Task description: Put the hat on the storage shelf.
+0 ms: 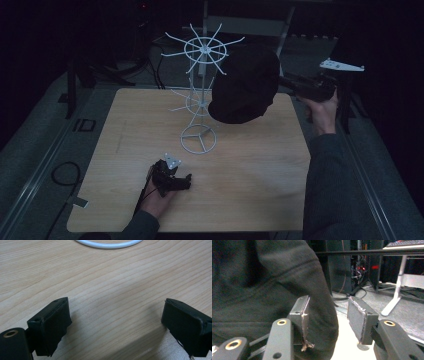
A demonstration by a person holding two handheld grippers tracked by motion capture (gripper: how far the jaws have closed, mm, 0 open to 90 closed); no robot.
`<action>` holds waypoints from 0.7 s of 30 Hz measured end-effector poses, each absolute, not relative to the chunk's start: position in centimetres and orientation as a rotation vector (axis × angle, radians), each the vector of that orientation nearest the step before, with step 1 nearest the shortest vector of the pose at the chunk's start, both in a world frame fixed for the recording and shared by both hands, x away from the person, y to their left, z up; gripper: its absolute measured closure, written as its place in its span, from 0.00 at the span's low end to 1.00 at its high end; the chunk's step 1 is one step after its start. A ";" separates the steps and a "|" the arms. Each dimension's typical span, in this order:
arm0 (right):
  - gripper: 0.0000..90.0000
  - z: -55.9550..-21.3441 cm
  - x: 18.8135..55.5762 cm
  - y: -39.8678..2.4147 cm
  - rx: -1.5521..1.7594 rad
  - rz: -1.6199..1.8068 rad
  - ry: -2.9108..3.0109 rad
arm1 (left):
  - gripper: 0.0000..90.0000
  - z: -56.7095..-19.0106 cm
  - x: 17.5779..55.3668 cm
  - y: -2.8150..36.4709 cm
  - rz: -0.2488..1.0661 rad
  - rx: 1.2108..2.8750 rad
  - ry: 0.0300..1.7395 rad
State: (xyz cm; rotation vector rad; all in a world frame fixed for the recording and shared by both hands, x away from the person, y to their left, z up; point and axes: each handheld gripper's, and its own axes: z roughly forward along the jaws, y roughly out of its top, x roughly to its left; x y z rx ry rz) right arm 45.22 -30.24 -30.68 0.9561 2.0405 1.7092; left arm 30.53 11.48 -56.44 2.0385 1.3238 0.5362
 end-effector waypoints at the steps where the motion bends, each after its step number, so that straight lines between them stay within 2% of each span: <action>1: 0.58 -30.8 45.2 -30.2 0.957 1.701 2.042 | 0.10 -56.4 30.5 11.5 0.536 2.039 1.324; 10: 0.69 -31.3 45.2 -30.4 0.993 1.671 2.031 | 0.10 -56.4 30.5 11.5 0.536 2.039 1.324; 16: 0.90 -31.8 45.1 -30.3 1.019 1.621 2.035 | 0.10 -56.4 30.5 11.5 0.536 2.040 1.324; 21: 1.00 -31.9 45.0 -30.1 1.055 1.576 2.020 | 0.10 -56.4 30.5 11.5 0.536 2.039 1.324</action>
